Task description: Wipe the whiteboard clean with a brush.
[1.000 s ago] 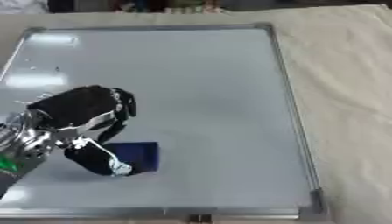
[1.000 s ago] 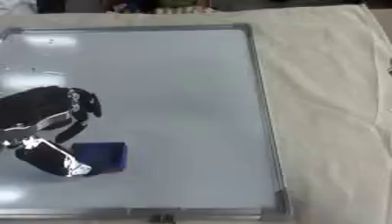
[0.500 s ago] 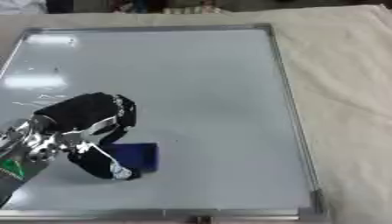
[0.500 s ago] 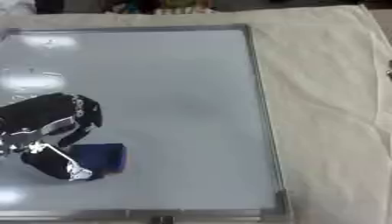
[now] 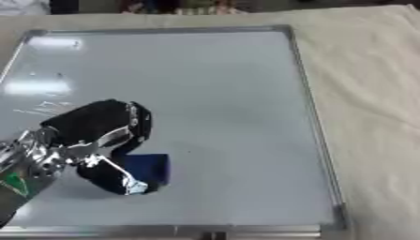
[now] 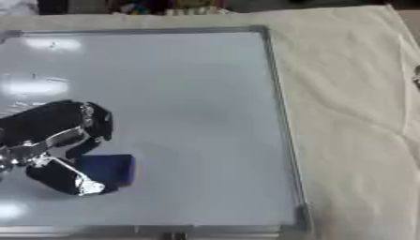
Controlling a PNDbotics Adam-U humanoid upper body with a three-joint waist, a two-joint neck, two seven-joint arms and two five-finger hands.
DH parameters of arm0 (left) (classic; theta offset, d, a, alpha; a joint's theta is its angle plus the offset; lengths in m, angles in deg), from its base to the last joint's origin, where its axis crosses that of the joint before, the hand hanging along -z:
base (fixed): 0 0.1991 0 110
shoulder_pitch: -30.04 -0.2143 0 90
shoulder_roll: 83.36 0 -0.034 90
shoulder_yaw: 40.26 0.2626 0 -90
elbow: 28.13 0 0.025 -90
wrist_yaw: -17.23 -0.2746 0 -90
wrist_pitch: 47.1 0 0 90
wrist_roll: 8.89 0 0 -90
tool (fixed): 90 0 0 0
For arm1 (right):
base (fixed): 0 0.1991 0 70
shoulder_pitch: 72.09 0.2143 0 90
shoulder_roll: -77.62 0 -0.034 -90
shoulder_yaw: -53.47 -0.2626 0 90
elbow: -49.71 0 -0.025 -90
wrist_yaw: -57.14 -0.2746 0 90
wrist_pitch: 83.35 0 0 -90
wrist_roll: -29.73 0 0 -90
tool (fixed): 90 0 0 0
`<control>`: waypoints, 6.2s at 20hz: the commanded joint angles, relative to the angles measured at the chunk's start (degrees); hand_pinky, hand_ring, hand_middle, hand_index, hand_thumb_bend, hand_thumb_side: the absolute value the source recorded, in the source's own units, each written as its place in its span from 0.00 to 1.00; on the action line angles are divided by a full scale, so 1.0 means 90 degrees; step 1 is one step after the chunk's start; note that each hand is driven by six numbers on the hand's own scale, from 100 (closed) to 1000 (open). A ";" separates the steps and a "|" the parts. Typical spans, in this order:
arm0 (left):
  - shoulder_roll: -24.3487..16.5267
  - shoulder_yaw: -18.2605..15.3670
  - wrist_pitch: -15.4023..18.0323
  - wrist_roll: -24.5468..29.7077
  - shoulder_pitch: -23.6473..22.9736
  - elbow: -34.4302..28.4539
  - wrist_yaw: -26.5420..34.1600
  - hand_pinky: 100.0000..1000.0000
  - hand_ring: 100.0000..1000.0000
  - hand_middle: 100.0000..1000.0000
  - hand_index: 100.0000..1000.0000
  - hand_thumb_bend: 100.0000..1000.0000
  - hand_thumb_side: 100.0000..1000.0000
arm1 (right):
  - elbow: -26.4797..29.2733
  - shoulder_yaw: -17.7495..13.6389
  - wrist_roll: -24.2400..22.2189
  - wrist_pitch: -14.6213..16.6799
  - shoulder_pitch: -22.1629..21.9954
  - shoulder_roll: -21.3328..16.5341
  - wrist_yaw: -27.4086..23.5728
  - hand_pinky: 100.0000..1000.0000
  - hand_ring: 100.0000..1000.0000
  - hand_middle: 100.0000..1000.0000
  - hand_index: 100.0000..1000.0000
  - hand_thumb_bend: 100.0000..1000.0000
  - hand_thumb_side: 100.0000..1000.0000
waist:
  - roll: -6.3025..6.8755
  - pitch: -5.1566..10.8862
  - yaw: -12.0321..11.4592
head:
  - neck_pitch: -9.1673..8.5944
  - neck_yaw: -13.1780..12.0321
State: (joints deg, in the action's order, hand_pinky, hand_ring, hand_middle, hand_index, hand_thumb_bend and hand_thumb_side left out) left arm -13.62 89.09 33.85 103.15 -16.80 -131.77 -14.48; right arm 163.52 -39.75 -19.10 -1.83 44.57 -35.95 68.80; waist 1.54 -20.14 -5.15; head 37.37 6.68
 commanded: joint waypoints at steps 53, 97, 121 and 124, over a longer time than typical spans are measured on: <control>-0.0230 -0.0536 -0.0393 -0.0013 -0.0160 0.0537 0.0305 0.52 0.48 0.37 0.00 0.09 0.17 | 0.0087 -0.0065 0.0003 0.0024 -0.0002 -0.0083 -0.0082 0.75 0.78 0.71 0.78 0.00 1.00 | -0.0051 0.0121 -0.0061 | -0.0110 0.0008; 0.0536 -0.3513 -0.0685 -0.1165 0.2038 0.5723 -0.1450 0.48 0.48 0.29 0.00 0.03 0.21 | 0.0087 -0.0047 0.0022 0.0143 0.0206 -0.0231 -0.0055 0.76 0.78 0.71 0.78 0.00 1.00 | -0.0015 -0.0562 0.0292 | -0.0839 -0.0458; 0.0703 -0.3586 -0.0601 -0.0315 0.2136 0.6115 -0.1915 0.56 0.57 0.40 0.33 0.22 0.27 | 0.0087 -0.0103 0.0076 0.0177 0.0205 -0.0181 -0.0073 0.76 0.78 0.71 0.78 0.00 1.00 | -0.0037 -0.0595 0.0365 | -0.1067 -0.0856; 0.0702 -0.3595 -0.0588 -0.0241 0.2138 0.6098 -0.1901 0.56 0.59 0.42 0.35 0.25 0.28 | 0.0087 -0.0104 0.0088 0.0179 0.0200 -0.0177 -0.0081 0.76 0.78 0.71 0.78 0.00 1.00 | -0.0037 -0.0587 0.0361 | -0.1061 -0.0843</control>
State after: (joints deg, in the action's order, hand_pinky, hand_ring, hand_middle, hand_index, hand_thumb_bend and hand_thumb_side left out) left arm -7.15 56.53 28.47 100.01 2.59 -77.38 -31.71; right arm 163.52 -39.99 -18.51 -0.30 45.88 -36.00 68.15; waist 1.46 -26.64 -2.02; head 28.04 -1.01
